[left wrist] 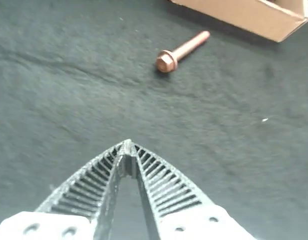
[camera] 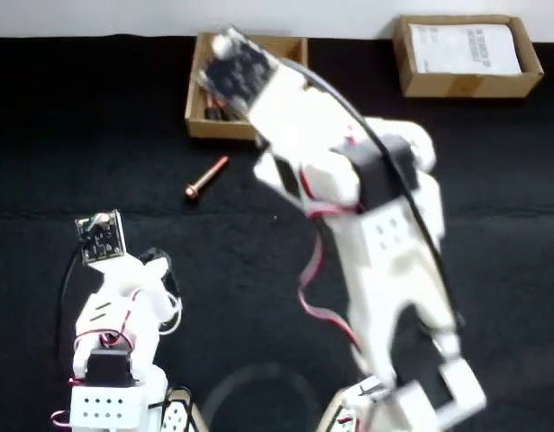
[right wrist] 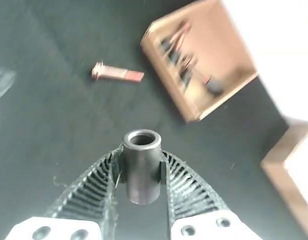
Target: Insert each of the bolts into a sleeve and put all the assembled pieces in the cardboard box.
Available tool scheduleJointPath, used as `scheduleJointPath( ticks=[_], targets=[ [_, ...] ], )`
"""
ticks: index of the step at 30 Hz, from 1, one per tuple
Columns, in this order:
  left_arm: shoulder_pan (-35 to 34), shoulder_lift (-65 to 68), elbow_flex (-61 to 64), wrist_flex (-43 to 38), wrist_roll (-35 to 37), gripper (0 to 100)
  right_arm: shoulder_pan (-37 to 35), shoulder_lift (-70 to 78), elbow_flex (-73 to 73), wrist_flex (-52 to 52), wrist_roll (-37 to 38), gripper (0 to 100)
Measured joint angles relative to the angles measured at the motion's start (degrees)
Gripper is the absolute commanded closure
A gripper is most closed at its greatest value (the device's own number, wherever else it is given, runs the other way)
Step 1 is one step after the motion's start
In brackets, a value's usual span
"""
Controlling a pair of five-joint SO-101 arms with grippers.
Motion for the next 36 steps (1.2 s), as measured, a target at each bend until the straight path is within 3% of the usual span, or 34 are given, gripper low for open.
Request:
scheduleJointPath(
  ticks=[7,15,21,28,36],
  targets=[
    [2.9,0.0,0.0,-6.9,2.4,98,4.7,-21.3,27.7,0.0,-1.8,99.1],
    [8.0,0.0,0.0,-16.4,2.7,98,9.3,-38.1,46.7,0.0,-2.5,99.1],
    [7.9,0.0,0.0,-17.2,2.8,98,12.4,-46.0,55.3,0.0,-2.5,99.1],
    [2.5,0.0,-2.3,-17.4,2.8,98,14.2,-51.3,60.8,0.0,-4.0,99.1],
    [2.0,8.9,-18.6,-15.0,2.8,98,14.2,-52.0,62.4,0.0,-4.0,99.1]
  ],
)
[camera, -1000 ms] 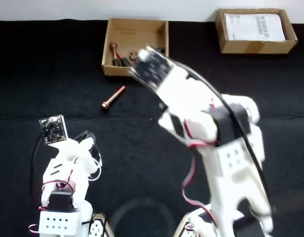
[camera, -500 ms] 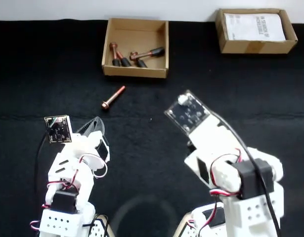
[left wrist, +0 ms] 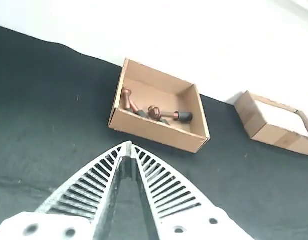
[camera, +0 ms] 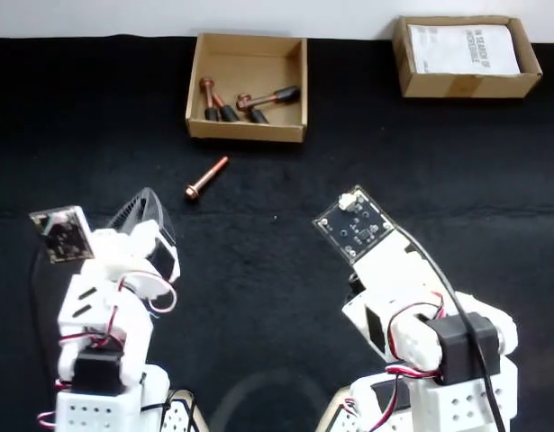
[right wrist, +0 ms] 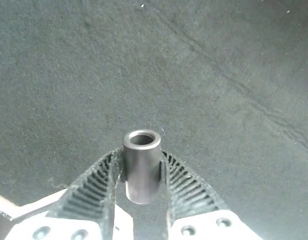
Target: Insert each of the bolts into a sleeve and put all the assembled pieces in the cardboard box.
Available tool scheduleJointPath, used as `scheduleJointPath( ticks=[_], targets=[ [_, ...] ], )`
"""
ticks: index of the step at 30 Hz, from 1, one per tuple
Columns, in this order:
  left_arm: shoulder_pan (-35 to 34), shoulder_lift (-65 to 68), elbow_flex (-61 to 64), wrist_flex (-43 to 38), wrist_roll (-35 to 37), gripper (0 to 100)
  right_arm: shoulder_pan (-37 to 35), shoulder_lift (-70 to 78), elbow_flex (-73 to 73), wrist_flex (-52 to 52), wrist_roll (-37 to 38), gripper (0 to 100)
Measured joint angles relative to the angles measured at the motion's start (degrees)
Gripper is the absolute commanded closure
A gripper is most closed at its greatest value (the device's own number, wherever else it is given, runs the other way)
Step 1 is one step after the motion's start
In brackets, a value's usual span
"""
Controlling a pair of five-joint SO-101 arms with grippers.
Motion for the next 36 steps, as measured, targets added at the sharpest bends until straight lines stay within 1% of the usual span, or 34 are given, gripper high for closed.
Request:
scheduleJointPath(
  ticks=[3,9,15,21,28,33,36],
  targets=[
    [0.0,9.1,-10.9,3.0,0.0,98,0.0,0.0,0.0,0.0,0.0,99.1],
    [0.0,27.9,-27.3,3.5,0.6,98,0.0,-0.2,0.4,0.0,0.0,99.1],
    [0.0,44.4,-35.9,3.5,8.6,98,0.0,-0.2,2.4,0.0,0.0,99.1],
    [0.0,63.6,-41.8,3.5,17.6,98,0.0,-4.1,2.6,0.0,0.0,99.1],
    [0.0,85.2,-49.9,3.5,28.9,98,0.0,-10.0,9.6,0.0,0.0,99.1],
    [0.0,97.4,-56.1,3.5,32.7,98,0.0,-14.2,12.5,0.0,0.0,99.1],
    [0.0,102.8,-58.7,4.2,33.1,98,0.0,-14.6,13.3,0.0,0.0,99.1]
  ],
)
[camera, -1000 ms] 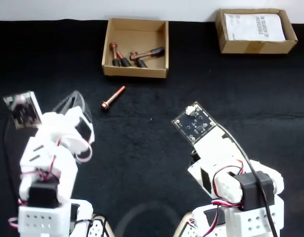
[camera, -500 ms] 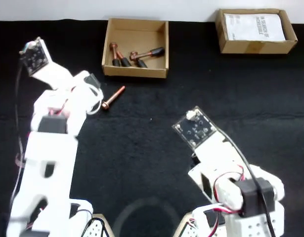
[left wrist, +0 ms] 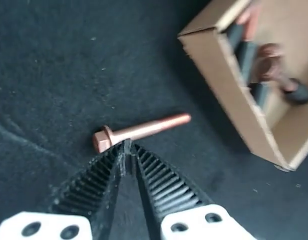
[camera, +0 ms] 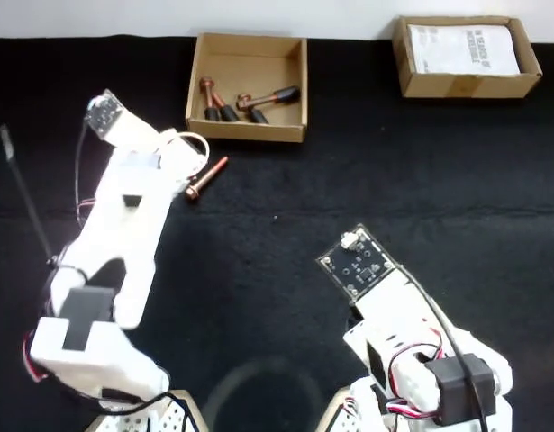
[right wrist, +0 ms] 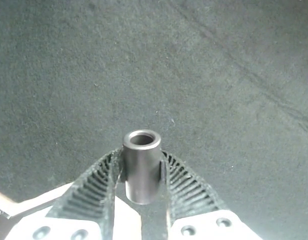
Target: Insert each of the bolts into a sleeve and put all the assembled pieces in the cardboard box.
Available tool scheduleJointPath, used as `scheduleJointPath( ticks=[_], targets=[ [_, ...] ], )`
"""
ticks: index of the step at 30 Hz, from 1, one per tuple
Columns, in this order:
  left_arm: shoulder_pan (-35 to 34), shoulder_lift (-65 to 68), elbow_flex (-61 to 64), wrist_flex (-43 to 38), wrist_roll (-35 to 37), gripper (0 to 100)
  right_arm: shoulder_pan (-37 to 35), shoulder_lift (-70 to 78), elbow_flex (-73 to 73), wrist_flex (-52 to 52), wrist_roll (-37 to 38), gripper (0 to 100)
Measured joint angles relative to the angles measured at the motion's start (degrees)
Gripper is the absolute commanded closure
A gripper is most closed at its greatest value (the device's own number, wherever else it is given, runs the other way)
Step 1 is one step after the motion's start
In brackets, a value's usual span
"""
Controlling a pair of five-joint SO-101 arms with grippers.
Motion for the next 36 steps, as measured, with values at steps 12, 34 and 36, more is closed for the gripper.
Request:
scheduleJointPath(
  ticks=[12,34,36],
  targets=[
    [6.1,12.6,-16.7,14.3,2.4,98,0.0,0.0,0.7,0.0,0.0,99.1],
    [-7.0,27.9,-33.8,14.9,5.4,98,0.0,-0.2,1.0,0.0,0.0,99.1],
    [-8.6,27.9,-35.9,14.9,5.4,99,0.0,-0.2,1.0,0.0,0.0,99.1]
  ],
)
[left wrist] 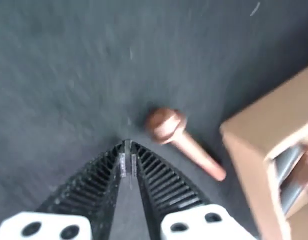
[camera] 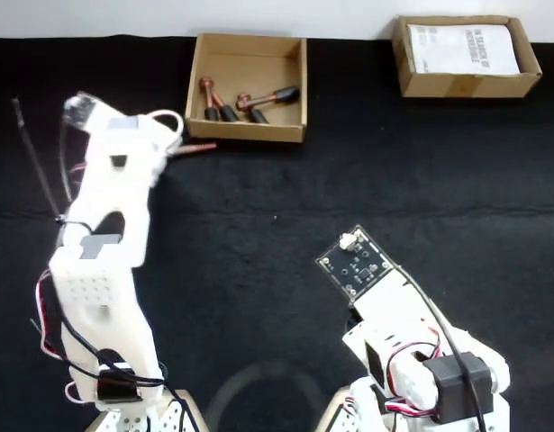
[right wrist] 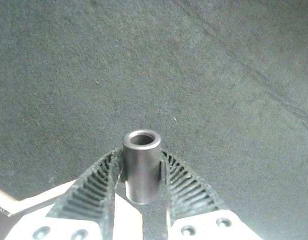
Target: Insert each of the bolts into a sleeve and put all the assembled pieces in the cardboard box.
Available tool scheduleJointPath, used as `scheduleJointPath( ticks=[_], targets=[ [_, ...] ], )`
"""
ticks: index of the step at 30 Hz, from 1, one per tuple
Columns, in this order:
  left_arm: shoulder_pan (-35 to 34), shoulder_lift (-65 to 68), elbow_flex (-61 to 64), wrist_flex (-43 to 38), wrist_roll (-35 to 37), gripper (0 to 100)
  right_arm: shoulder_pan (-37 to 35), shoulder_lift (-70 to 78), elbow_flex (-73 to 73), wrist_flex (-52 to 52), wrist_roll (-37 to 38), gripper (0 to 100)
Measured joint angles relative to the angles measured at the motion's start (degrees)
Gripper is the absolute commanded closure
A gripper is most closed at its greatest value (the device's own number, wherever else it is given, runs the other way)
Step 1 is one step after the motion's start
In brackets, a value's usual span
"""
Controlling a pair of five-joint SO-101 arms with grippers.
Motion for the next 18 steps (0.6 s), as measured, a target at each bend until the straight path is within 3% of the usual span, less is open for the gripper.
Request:
scheduleJointPath(
  ticks=[9,15,18],
  targets=[
    [0.0,0.0,-6.2,0.1,1.5,98,0.0,0.0,0.0,0.0,0.0,99.1],
    [4.3,0.0,-10.9,6.6,1.5,76,0.0,0.0,0.2,0.0,0.0,99.1],
    [6.3,0.0,-12.3,8.4,2.5,76,0.0,0.0,1.2,0.0,0.0,99.1]
  ],
)
